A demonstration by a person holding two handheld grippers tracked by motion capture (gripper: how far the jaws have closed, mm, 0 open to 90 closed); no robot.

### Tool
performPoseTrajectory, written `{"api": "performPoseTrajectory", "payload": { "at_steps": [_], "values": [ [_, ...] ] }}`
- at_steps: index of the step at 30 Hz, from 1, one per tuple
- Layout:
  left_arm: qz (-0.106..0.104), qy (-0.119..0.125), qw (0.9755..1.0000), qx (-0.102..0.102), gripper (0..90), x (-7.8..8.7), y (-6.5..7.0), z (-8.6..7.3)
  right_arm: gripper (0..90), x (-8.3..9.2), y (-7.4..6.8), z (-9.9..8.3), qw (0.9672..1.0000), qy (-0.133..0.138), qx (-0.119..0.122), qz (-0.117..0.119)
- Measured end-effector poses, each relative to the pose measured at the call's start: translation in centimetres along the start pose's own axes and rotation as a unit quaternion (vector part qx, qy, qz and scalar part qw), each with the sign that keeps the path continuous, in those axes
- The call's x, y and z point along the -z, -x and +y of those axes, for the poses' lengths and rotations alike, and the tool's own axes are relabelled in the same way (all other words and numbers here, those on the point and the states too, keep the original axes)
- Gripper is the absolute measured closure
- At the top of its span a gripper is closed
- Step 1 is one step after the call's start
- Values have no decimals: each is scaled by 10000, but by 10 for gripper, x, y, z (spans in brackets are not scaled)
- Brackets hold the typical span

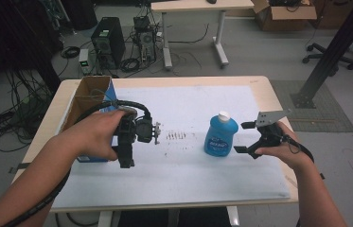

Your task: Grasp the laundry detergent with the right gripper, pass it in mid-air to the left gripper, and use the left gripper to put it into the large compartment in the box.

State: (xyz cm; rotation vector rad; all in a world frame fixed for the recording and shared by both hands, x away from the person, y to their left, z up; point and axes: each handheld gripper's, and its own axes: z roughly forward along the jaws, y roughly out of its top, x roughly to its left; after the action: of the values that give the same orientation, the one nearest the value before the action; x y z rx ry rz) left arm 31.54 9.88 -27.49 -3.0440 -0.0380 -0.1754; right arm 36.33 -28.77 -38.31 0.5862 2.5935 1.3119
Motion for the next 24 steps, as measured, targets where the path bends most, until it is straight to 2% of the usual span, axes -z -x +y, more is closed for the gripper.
{"api": "performPoseTrajectory", "payload": {
  "at_steps": [10,15,24],
  "values": [
    [-35,-23,10000,-31,2,-1,0,2,19,-16,-2,-10,9998,115,-92,110],
    [-103,21,9999,-43,2,-3,0,3,17,-23,-2,-10,9995,261,-147,121],
    [-91,-22,10000,-26,2,-4,-1,2,16,-36,-3,-10,9989,409,-177,173]
  ]
}}
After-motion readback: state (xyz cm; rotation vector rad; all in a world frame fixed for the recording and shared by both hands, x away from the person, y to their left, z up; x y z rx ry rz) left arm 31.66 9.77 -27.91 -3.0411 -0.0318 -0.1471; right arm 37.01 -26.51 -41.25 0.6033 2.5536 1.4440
